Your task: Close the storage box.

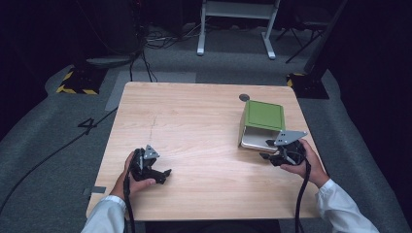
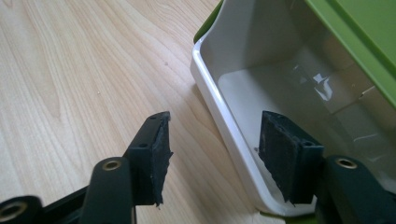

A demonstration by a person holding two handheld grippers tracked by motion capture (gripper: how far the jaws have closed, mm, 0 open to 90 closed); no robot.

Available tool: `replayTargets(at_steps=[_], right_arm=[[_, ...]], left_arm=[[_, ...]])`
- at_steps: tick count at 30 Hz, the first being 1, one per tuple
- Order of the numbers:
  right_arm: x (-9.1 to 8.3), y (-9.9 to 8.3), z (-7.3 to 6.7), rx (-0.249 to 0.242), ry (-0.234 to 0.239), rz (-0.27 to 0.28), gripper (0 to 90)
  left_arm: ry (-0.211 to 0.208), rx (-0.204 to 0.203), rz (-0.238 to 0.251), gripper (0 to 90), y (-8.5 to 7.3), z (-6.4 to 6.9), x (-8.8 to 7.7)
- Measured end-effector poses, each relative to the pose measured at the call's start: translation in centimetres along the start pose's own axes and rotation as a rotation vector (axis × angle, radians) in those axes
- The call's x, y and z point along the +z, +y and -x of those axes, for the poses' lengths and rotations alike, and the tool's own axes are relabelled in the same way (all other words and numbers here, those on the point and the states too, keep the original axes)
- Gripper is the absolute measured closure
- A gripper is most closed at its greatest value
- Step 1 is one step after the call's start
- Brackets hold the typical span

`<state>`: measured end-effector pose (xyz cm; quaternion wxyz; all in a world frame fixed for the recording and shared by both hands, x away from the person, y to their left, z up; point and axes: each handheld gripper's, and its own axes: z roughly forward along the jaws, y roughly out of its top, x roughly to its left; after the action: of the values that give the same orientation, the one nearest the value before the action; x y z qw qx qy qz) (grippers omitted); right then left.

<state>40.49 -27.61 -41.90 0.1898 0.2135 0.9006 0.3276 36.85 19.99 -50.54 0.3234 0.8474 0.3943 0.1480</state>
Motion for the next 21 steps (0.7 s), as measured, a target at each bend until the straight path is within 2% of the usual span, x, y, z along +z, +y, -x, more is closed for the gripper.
replayTargets(at_steps=[5,9,14,16,21], right_arm=[[-0.9,-0.7,0.0,-0.001,-0.011,-0.004,40.4],[-1.6,-1.6,0.1,0.019,-0.029,-0.005,35.7],[-2.5,-3.1,0.1,0.042,-0.04,0.005,31.3],[-2.8,-3.7,0.2,0.044,-0.057,0.002,30.6],[-3.4,-5.4,0.0,0.071,-0.064,0.001,29.6]], left_arm=[[-0.006,-0.005,-0.001,0.4,-0.1,0.1,0.0],[-0.004,-0.004,-0.001,0.4,-0.1,0.1,-0.1],[-0.006,-0.006,-0.001,0.4,-0.1,0.2,-0.1],[-0.006,-0.005,-0.001,0.4,-0.1,0.2,-0.1],[-0.007,-0.006,-0.001,0.4,-0.1,0.2,-0.1]])
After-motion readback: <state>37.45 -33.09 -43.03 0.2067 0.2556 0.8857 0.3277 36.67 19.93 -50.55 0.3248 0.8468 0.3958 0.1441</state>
